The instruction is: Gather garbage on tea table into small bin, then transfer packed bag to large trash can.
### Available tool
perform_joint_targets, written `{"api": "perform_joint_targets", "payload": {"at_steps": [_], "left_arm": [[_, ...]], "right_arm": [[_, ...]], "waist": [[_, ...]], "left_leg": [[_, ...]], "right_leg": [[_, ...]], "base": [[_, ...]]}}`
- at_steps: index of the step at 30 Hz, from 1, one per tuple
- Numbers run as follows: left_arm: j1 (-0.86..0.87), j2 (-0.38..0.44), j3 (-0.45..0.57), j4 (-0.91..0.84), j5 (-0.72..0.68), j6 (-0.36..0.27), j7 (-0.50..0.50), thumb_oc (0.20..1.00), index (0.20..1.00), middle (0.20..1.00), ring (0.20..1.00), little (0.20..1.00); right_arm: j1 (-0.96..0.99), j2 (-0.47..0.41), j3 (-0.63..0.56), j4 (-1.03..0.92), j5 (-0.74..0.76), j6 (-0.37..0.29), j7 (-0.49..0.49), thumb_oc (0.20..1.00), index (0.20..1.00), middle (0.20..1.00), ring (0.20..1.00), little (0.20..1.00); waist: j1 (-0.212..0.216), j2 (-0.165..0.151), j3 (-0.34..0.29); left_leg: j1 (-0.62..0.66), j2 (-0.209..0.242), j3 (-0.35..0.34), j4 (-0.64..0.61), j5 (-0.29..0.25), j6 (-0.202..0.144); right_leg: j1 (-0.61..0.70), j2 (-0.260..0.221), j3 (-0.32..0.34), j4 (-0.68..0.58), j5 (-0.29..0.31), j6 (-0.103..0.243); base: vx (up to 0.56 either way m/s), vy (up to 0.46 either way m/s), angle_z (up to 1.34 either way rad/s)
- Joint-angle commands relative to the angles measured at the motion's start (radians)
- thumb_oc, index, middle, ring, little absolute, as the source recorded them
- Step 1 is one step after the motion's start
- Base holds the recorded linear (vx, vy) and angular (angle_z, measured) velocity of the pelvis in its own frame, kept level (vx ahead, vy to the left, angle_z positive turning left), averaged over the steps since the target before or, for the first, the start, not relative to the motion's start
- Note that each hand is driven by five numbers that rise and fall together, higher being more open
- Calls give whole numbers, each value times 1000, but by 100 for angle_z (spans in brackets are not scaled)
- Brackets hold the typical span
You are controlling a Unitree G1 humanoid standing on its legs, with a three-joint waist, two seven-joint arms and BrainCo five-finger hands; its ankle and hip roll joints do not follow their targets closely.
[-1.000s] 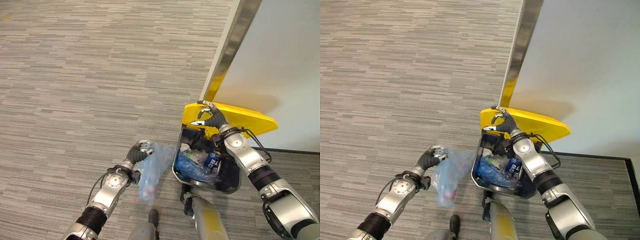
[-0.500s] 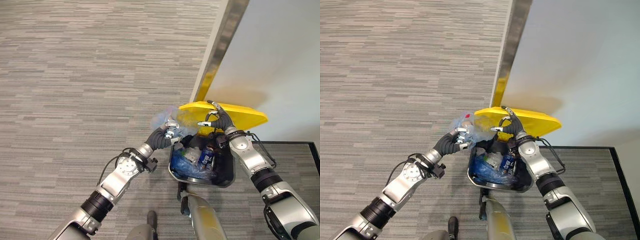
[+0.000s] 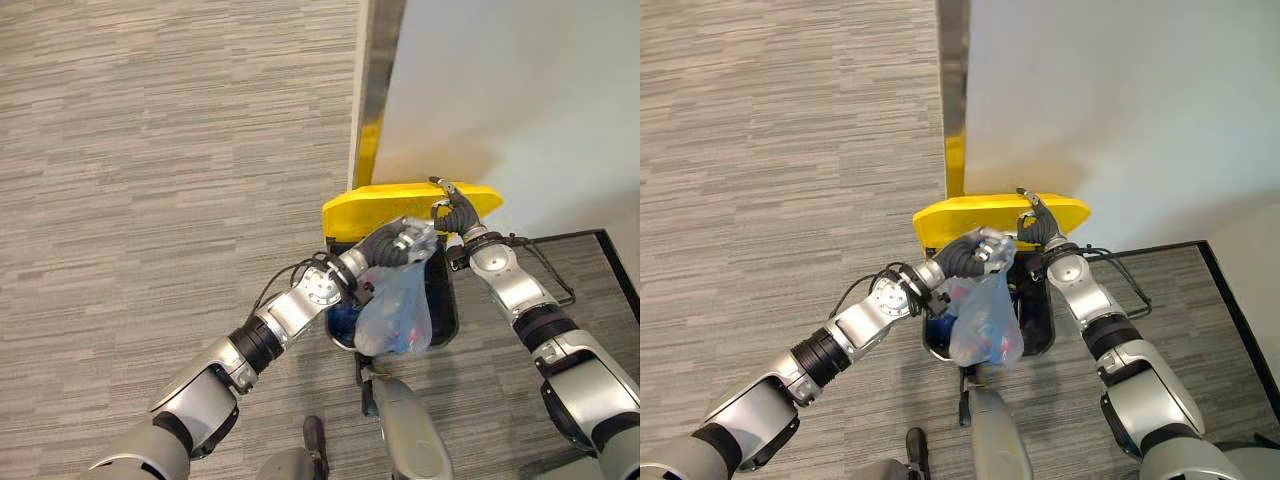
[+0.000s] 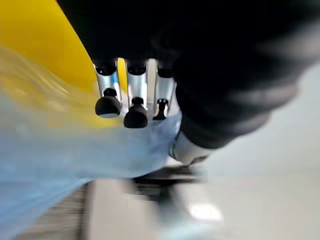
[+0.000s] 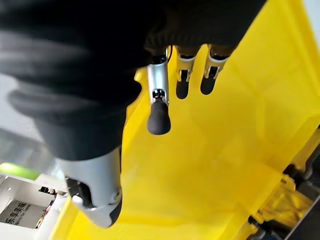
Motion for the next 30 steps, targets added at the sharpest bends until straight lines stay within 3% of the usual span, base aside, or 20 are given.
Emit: {"api": "perform_joint_targets", "payload": {"at_steps": [1,4,5,6,19,30], "left_arm": [[31,12,45,-31,89,-25,40,200,200,200,200,200],[9,-2,53,92,199,-1,74,200,200,200,200,200],[-2,-12,53,192,261,23,88,959,959,959,959,959],[-4,-11,52,206,275,27,87,1000,1000,1000,1000,1000],[106,47,135,274,393,54,97,1000,1000,1000,1000,1000],[438,145,414,34,197,26,82,1000,1000,1000,1000,1000]], "right_arm": [[-50,-13,-1,21,17,0,-52,1000,1000,1000,1000,1000],[-18,-13,-20,-49,11,-7,-72,1000,1000,1000,1000,1000],[21,-4,-19,-92,0,-11,-65,1000,1000,1000,1000,1000],[28,-3,-17,-99,-4,-10,-62,1000,1000,1000,1000,1000],[160,3,-36,-215,-31,-24,-21,1000,1000,1000,1000,1000],[440,65,-198,-346,-102,-10,12,1000,1000,1000,1000,1000]], "waist": [[18,-46,-7],[6,-51,20],[-3,-54,25],[-3,-54,24],[7,-55,-2],[51,-93,-29]], "left_leg": [[2,-90,25,155,-185,39],[-45,-87,39,199,-192,39],[-66,-82,43,210,-194,37],[-70,-81,43,214,-195,36],[-68,-71,43,231,-207,37],[-35,-65,34,281,-229,41]], "right_leg": [[-8,-41,85,-195,200,119],[-32,-43,92,-187,204,120],[-48,-41,101,-185,206,122],[-50,-41,102,-185,206,122],[-41,-32,113,-178,201,120],[32,-45,104,-209,216,135]], "base": [[-46,29,-19],[-24,8,-8],[0,0,0],[40,-20,0],[13,-4,0],[-43,-2,4]]}}
